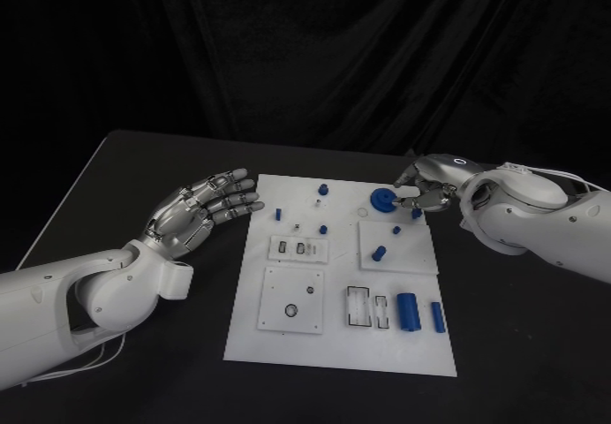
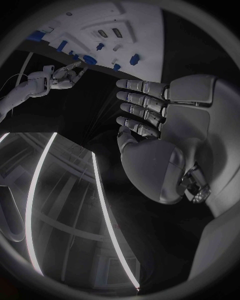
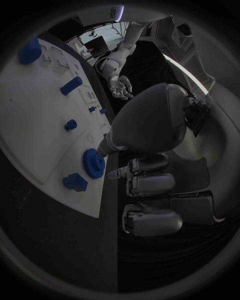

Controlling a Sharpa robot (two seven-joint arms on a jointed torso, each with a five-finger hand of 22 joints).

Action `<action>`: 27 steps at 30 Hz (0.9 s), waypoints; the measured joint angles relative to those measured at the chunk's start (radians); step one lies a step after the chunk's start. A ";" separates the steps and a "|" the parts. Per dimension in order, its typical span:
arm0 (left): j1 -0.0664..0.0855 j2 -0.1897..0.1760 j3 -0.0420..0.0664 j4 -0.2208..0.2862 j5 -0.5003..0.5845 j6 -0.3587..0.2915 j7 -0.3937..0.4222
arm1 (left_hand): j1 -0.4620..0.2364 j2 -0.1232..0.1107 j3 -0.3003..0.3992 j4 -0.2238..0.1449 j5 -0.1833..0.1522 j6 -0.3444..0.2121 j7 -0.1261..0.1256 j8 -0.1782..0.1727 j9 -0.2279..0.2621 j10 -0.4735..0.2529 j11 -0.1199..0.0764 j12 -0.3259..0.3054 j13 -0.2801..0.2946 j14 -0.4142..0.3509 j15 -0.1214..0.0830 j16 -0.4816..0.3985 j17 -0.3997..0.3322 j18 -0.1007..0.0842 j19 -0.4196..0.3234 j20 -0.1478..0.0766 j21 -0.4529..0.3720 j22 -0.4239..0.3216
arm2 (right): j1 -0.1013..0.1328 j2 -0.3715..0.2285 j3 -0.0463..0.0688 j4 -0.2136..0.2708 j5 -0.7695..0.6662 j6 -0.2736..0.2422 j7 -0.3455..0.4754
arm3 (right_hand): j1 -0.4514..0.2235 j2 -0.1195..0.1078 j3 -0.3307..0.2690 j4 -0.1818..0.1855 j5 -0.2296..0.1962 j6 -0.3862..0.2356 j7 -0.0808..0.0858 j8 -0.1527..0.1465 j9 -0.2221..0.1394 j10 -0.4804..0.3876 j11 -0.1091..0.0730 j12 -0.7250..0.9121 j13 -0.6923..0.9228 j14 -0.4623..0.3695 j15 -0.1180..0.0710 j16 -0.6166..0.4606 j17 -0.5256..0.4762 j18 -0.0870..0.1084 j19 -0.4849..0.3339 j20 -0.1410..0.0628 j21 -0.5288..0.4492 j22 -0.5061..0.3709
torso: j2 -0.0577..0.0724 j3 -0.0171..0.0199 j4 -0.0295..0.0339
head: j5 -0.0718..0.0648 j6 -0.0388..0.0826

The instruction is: Assemble the parts on the task board

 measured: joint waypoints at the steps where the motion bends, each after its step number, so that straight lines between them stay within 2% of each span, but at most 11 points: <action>1: 0.000 0.001 0.000 -0.001 0.000 0.001 0.000 | 0.000 0.000 0.000 0.000 0.000 0.000 0.000 0.000 0.000 0.000 0.000 0.000 0.000 0.000 0.000 0.000 0.000 0.000 0.000 0.000 0.000 0.000 | 0.000 0.003 0.000 -0.002 -0.001 0.000 -0.001 | -0.004 0.003 0.000 0.000 -0.004 0.005 0.001 0.000 0.001 0.000 0.000 0.000 0.000 0.000 0.000 0.000 0.000 0.000 0.000 0.000 0.000 0.000 | 0.000 0.0000 -0.0005 | 0.001 0.000; 10: 0.000 0.007 0.000 -0.006 0.000 0.004 0.000 | -0.004 0.004 0.003 -0.003 0.000 0.000 0.000 0.000 0.000 0.000 0.000 0.004 0.000 0.000 0.000 0.000 0.000 0.000 0.000 0.000 0.000 0.000 | -0.005 0.032 0.000 -0.025 -0.003 0.002 -0.006 | -0.008 0.000 0.000 0.000 -0.021 0.011 0.002 0.005 0.002 0.000 0.000 0.000 0.000 0.000 0.000 0.000 0.000 0.000 0.000 0.000 0.007 0.000 | -0.001 0.0001 -0.0001 | -0.006 0.001; 15: 0.000 0.008 0.000 -0.009 0.000 0.007 0.000 | -0.004 0.004 0.003 -0.003 0.000 0.000 0.000 0.000 0.000 0.000 0.000 0.004 0.000 0.000 0.000 0.000 0.000 0.000 0.000 0.000 0.000 0.000 | -0.010 0.047 0.000 -0.039 -0.004 0.005 -0.010 | -0.008 0.000 -0.004 -0.004 -0.050 0.011 0.002 0.005 0.002 0.000 0.000 0.000 0.000 0.000 0.000 0.000 0.000 0.000 0.000 0.000 0.007 0.000 | -0.001 0.0001 0.0002 | -0.006 0.002; 23: 0.000 0.011 0.000 -0.014 0.000 0.010 0.000 | -0.004 0.004 0.003 -0.003 0.000 0.000 0.000 0.000 0.000 0.000 0.000 0.004 0.000 -0.007 0.000 0.000 -0.001 0.000 0.000 0.000 0.000 -0.001 | -0.018 0.063 0.000 -0.055 -0.004 0.008 -0.010 | -0.003 -0.006 -0.004 -0.010 -0.058 0.011 0.002 0.005 0.002 0.000 0.000 0.000 0.000 0.000 0.000 0.000 0.000 0.000 0.000 0.000 0.007 0.000 | -0.001 0.0001 0.0001 | -0.006 0.000; 25: 0.000 0.012 0.000 -0.015 0.000 0.011 0.000 | -0.004 0.004 0.003 -0.003 0.000 0.000 0.000 0.000 0.000 0.000 0.000 0.004 0.000 -0.007 0.000 0.000 -0.001 0.000 0.000 0.000 0.000 -0.001 | -0.019 0.066 0.000 -0.058 -0.005 0.008 -0.010 | -0.003 -0.006 -0.007 -0.013 -0.058 0.016 0.008 0.005 0.005 0.000 0.000 0.000 0.000 0.000 0.000 0.000 0.000 0.000 0.000 0.000 0.007 0.000 | -0.001 0.0001 0.0001 | -0.006 -0.001; 27: 0.000 0.013 0.000 -0.016 0.000 0.011 0.000 | -0.004 0.004 0.003 -0.003 0.000 0.000 0.000 0.000 0.000 0.000 0.000 0.004 0.000 -0.007 0.000 0.000 -0.001 0.000 0.000 0.000 0.000 -0.001 | -0.020 0.071 0.000 -0.062 -0.005 0.009 -0.010 | 0.003 -0.011 -0.001 -0.018 -0.058 0.031 0.005 0.005 0.009 -0.002 0.002 0.000 0.000 0.000 0.000 0.000 0.000 0.000 0.000 0.000 0.007 0.000 | -0.001 0.0001 0.0001 | -0.007 -0.001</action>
